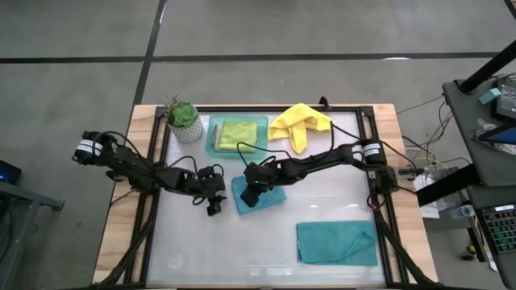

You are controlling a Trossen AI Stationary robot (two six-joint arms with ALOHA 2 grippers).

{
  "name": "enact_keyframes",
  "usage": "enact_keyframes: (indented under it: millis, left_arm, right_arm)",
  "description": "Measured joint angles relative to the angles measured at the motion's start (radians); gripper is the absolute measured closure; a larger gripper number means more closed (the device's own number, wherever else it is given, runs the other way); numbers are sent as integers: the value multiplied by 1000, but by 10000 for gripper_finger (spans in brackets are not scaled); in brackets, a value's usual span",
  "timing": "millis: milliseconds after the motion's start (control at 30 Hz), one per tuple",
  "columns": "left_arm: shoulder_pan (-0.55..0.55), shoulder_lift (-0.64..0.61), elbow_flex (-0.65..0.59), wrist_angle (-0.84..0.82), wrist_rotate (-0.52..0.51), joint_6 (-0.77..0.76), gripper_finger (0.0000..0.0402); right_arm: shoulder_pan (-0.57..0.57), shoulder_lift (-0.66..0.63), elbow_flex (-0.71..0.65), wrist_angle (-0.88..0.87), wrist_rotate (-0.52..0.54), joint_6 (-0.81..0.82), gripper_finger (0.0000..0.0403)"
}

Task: Fold microfiber towels
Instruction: Fold the top blue microfiber towel

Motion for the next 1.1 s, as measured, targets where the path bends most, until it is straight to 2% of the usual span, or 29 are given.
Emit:
enact_keyframes:
  millis: [300, 400, 700, 867, 1100]
  left_arm:
    - [0, 17, -3, 44, -4, 20, 237]
    - [0, 22, -2, 49, -5, 23, 237]
    - [0, 23, -3, 62, -5, 26, 237]
    - [1, 23, -4, 61, -5, 26, 237]
    - [1, 23, -3, 61, -5, 26, 237]
  right_arm:
    - [-3, 18, 9, 30, 5, -7, 393]
    - [-3, 18, 9, 45, 5, -9, 382]
    - [-3, 18, 9, 70, 2, -23, 293]
    - [-3, 18, 9, 122, -46, -45, 240]
    - [-3, 7, 9, 120, -95, -119, 201]
